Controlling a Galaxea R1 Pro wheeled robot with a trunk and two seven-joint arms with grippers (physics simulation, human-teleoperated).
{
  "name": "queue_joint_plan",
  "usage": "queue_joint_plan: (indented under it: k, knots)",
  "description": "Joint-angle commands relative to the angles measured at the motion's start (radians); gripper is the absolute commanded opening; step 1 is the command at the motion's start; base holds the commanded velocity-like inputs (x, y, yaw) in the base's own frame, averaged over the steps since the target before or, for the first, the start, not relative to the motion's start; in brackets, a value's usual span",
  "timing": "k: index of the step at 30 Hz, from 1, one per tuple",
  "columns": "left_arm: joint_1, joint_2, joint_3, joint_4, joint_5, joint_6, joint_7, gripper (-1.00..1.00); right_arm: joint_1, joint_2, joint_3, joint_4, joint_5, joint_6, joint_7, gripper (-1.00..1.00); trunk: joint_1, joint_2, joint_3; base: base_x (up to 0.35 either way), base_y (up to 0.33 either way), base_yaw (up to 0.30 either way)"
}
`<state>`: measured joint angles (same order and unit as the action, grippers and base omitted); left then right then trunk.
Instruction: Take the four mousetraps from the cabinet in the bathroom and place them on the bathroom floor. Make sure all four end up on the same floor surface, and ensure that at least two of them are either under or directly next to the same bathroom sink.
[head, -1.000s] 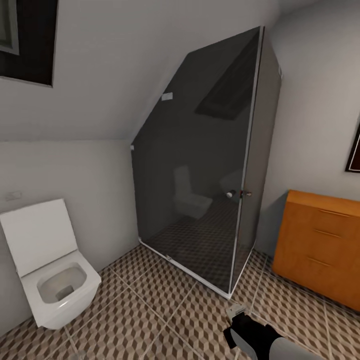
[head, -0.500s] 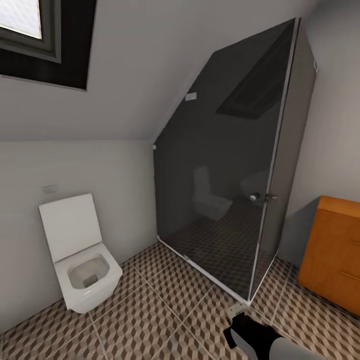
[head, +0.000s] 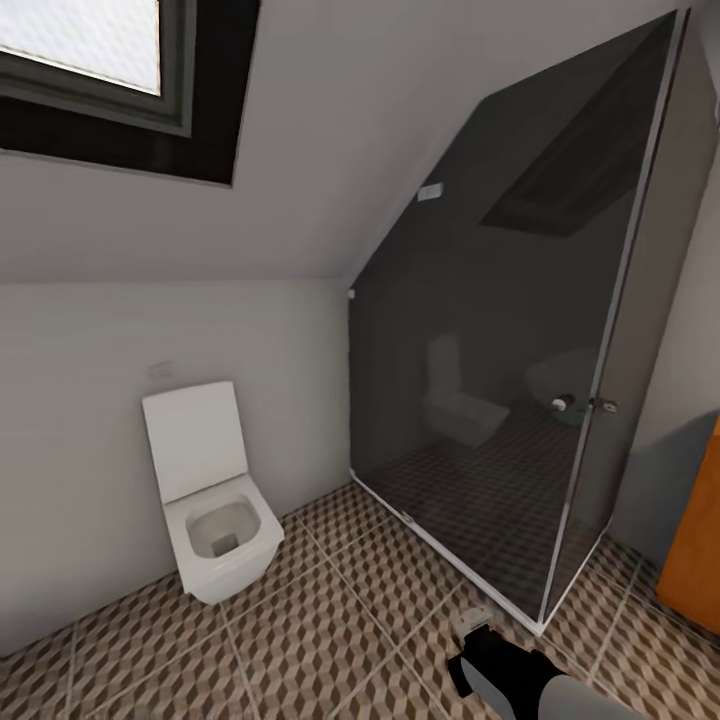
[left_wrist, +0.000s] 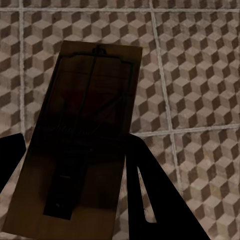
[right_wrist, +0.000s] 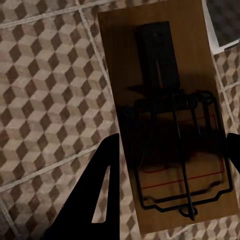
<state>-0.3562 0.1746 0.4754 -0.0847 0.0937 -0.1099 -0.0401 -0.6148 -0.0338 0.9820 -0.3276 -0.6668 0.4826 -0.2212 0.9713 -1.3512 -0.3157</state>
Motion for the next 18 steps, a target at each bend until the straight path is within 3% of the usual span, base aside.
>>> queue_joint_plan:
  k: [1, 8, 18]
  knots:
    - [-0.001, 0.0, -0.002, 0.002, 0.009, -0.004, -0.003, -1.0, -0.001, -0.001, 0.007, -0.004, -0.013, 0.004, -0.006, -1.0, 0.0, -0.001, -0.001, 0.0, 0.0, 0.274]
    - [-0.001, 0.0, -0.002, 0.002, 0.009, -0.004, -0.003, -1.0, -0.001, -0.001, 0.007, -0.004, -0.013, 0.004, -0.005, -1.0, 0.0, -0.001, -0.001, 0.0, 0.0, 0.251]
    - [-0.001, -0.001, -0.003, 0.001, 0.009, -0.005, -0.004, -1.0, -0.001, -0.002, 0.007, -0.004, -0.013, 0.008, -0.004, -1.0, 0.0, -0.001, -0.001, 0.0, 0.0, 0.043]
